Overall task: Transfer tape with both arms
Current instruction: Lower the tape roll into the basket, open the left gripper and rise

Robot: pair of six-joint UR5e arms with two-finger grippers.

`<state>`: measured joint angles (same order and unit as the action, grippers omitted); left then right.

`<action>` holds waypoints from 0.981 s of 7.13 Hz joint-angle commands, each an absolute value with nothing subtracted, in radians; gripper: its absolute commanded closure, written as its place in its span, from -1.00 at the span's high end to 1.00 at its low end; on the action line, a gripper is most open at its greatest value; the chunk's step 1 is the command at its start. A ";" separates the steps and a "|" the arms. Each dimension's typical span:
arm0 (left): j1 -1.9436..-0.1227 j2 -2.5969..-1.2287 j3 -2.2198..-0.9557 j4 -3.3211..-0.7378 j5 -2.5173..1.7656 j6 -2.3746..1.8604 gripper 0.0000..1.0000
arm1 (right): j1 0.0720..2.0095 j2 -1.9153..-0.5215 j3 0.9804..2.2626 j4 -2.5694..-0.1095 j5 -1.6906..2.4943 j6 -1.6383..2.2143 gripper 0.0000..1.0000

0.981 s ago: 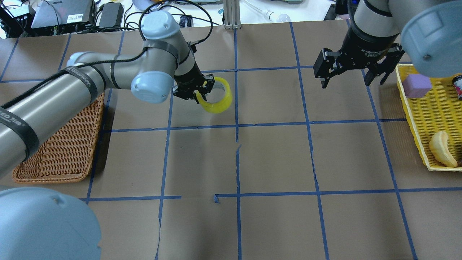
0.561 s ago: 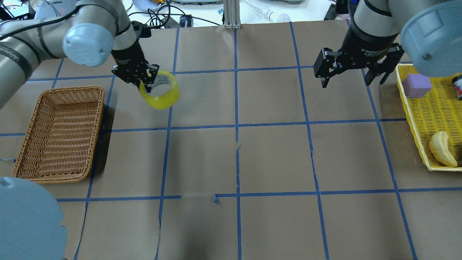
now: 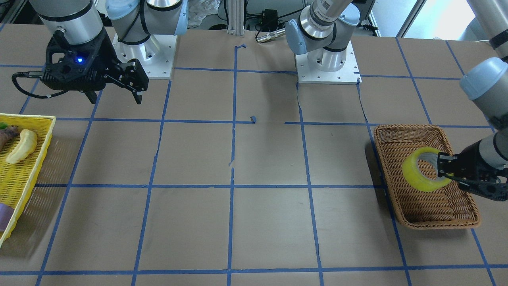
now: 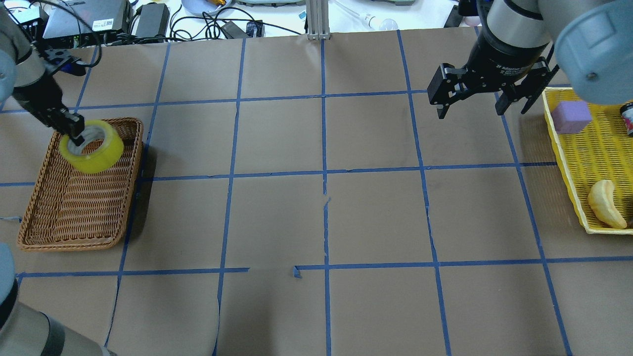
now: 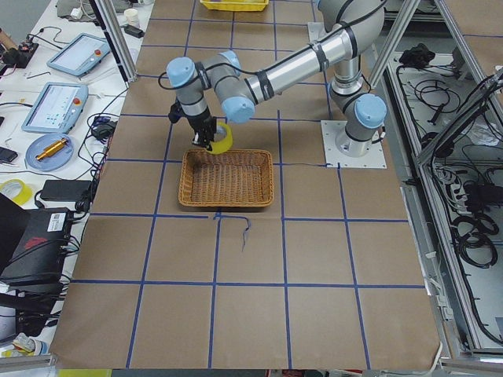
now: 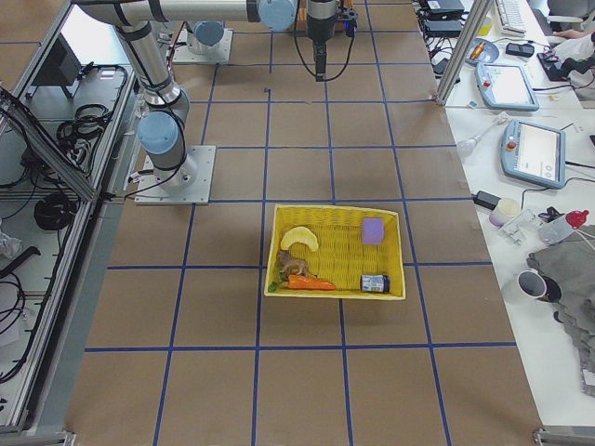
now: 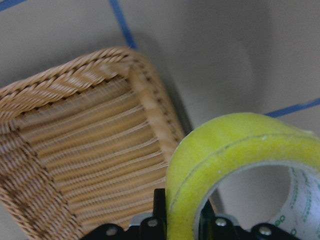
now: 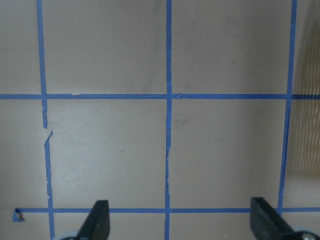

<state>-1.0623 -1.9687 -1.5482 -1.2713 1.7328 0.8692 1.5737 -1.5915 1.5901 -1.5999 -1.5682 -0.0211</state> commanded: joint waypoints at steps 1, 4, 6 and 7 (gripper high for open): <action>-0.973 -2.031 -1.717 -0.983 1.727 0.924 -1.00 | 1.571 -1.594 1.585 -1.598 -1.555 -0.041 1.00; -1.007 -1.975 -1.766 -0.951 1.735 0.905 1.00 | 1.574 -1.597 1.586 -1.598 -1.559 -0.043 1.00; -1.069 -1.866 -1.635 -1.239 1.746 0.905 1.00 | 1.574 -1.595 1.586 -1.600 -1.598 -0.044 1.00; -1.109 -1.824 -1.552 -1.384 1.729 0.887 1.00 | 1.575 -1.597 1.586 -1.600 -1.603 -0.046 1.00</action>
<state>-1.0665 -1.8814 -1.6470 -1.2082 1.7407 0.9006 1.5744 -1.5963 1.5861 -1.5994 -1.5887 -0.0443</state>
